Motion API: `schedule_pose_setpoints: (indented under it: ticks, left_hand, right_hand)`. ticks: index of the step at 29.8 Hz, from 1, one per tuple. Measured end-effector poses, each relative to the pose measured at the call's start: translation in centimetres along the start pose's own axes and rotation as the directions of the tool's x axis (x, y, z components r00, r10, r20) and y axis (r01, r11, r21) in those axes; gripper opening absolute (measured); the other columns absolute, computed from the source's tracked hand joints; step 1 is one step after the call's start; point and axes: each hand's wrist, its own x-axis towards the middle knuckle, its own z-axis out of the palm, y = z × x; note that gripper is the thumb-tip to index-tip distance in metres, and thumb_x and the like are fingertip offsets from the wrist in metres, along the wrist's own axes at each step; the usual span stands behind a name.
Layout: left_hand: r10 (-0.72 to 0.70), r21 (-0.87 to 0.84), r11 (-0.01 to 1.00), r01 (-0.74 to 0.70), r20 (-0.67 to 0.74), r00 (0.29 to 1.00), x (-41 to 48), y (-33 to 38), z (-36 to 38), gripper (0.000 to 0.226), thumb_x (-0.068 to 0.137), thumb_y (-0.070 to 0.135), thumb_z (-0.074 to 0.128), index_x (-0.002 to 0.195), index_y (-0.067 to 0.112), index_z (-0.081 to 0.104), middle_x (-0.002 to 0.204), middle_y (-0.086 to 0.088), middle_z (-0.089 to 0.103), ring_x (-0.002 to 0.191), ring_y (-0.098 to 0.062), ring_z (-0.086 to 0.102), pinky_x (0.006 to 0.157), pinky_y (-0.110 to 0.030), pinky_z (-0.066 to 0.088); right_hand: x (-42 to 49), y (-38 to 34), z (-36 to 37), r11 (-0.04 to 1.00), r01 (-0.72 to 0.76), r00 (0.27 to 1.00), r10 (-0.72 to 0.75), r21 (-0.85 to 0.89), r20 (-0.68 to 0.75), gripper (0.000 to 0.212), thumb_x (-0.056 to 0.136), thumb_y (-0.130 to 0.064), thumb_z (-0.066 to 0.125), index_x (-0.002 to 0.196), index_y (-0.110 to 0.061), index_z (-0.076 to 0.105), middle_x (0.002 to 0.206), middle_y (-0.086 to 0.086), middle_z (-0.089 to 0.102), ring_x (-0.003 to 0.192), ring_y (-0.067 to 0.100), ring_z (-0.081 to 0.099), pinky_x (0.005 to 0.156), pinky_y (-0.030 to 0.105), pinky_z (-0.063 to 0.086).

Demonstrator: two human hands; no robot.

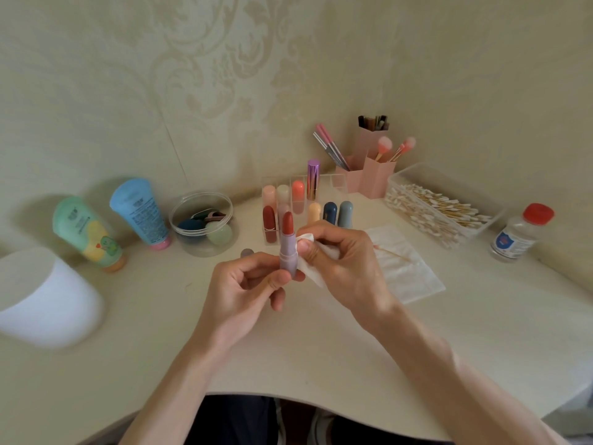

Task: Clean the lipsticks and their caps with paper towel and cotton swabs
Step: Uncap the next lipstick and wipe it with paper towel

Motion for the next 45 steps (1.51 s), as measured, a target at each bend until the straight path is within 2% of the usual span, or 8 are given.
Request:
schedule_pose_setpoints:
  ticks: [3, 7, 11, 15, 22, 30, 34, 45]
  left_hand:
    - [-0.006, -0.052, 0.999, 0.008, 0.043, 0.999, 0.0, 0.1, 0.3, 0.021, 0.087, 0.013, 0.067, 0.101, 0.0, 0.074, 0.086, -0.012, 0.077, 0.052, -0.024, 0.059, 0.054, -0.026, 0.049]
    - [-0.041, -0.065, 0.997, 0.045, 0.071, 0.997, -0.1, 0.5, 0.4, 0.035, 0.094, 0.013, 0.061, 0.128, 0.005, 0.066, 0.096, -0.017, 0.078, 0.061, -0.028, 0.069, 0.051, -0.027, 0.046]
    - [-0.06, 0.1, 0.994, 0.051, 0.088, 0.994, -0.1, 0.4, 1.0, 0.02, 0.097, 0.014, 0.066, 0.116, 0.006, 0.066, 0.109, -0.005, 0.078, 0.077, -0.031, 0.077, 0.054, -0.022, 0.046]
    - [0.006, 0.309, 0.951, -0.002, -0.015, 1.0, 0.9, -0.4, 1.6, 0.008, 0.093, 0.017, 0.077, 0.101, 0.016, 0.074, 0.102, 0.006, 0.076, 0.056, -0.02, 0.068, 0.062, -0.02, 0.045]
    - [0.106, 0.616, 0.788, -0.01, -0.12, 0.987, 2.6, -1.9, 2.6, 0.009, 0.086, 0.04, 0.077, 0.092, 0.033, 0.074, 0.091, 0.025, 0.074, 0.053, -0.015, 0.066, 0.076, -0.051, 0.054]
    - [0.198, 0.711, 0.701, -0.053, -0.123, 0.972, 3.3, -1.7, 3.1, 0.026, 0.085, 0.038, 0.08, 0.107, 0.034, 0.068, 0.098, 0.017, 0.077, 0.053, -0.013, 0.066, 0.077, -0.043, 0.058]
    - [0.253, 0.754, 0.654, -0.056, -0.149, 0.956, 3.1, -1.8, 3.6, 0.031, 0.085, 0.035, 0.08, 0.108, 0.029, 0.06, 0.096, 0.012, 0.078, 0.063, -0.024, 0.069, 0.077, -0.046, 0.057]
    - [0.229, 0.754, 0.655, -0.039, -0.15, 0.962, 3.0, -1.9, 3.4, 0.041, 0.084, 0.038, 0.079, 0.115, 0.034, 0.053, 0.1, 0.014, 0.078, 0.069, -0.032, 0.068, 0.075, -0.046, 0.056]
  right_hand:
    - [0.2, 0.0, -0.2, 0.998, -0.003, 1.0, 0.001, -0.058, -0.021, 0.012, 0.099, -0.003, 0.068, 0.09, 0.004, 0.072, 0.084, 0.018, 0.071, 0.067, 0.023, 0.064, 0.065, 0.039, 0.056]
    - [0.9, -0.6, -1.6, 0.965, -0.016, 0.997, -0.003, -0.262, -0.072, 0.011, 0.098, -0.011, 0.072, 0.089, -0.009, 0.078, 0.086, 0.008, 0.074, 0.077, 0.009, 0.063, 0.075, 0.02, 0.049]
    - [1.7, -1.8, -5.1, 0.861, -0.154, 0.969, 0.227, -0.485, 0.097, 0.012, 0.096, -0.027, 0.077, 0.09, -0.018, 0.083, 0.08, 0.002, 0.074, 0.07, 0.0, 0.057, 0.068, 0.012, 0.044]
    - [1.9, -1.5, -7.5, 0.795, -0.226, 0.943, 0.324, -0.564, 0.079, 0.007, 0.09, -0.037, 0.082, 0.085, -0.032, 0.083, 0.079, -0.012, 0.076, 0.07, -0.002, 0.06, 0.072, 0.018, 0.047]
    - [1.7, -1.6, -8.2, 0.754, -0.206, 0.93, 0.35, -0.624, 0.115, 0.011, 0.091, -0.043, 0.08, 0.091, -0.033, 0.084, 0.085, -0.018, 0.077, 0.076, -0.004, 0.066, 0.072, 0.014, 0.048]
    - [1.7, -1.5, -8.0, 0.734, -0.182, 0.924, 0.354, -0.654, 0.141, 0.012, 0.093, -0.043, 0.077, 0.095, -0.034, 0.084, 0.087, -0.025, 0.075, 0.084, -0.003, 0.068, 0.076, 0.017, 0.048]
    - [1.7, -1.4, -7.8, 0.748, -0.171, 0.926, 0.344, -0.642, 0.154, 0.013, 0.093, -0.042, 0.077, 0.095, -0.031, 0.084, 0.088, -0.018, 0.077, 0.085, 0.004, 0.071, 0.078, 0.024, 0.054]
    - [1.7, -1.4, -7.8, 0.749, -0.167, 0.92, 0.353, -0.641, 0.172, 0.013, 0.095, -0.039, 0.076, 0.096, -0.029, 0.084, 0.088, -0.016, 0.078, 0.085, 0.004, 0.07, 0.077, 0.02, 0.052]
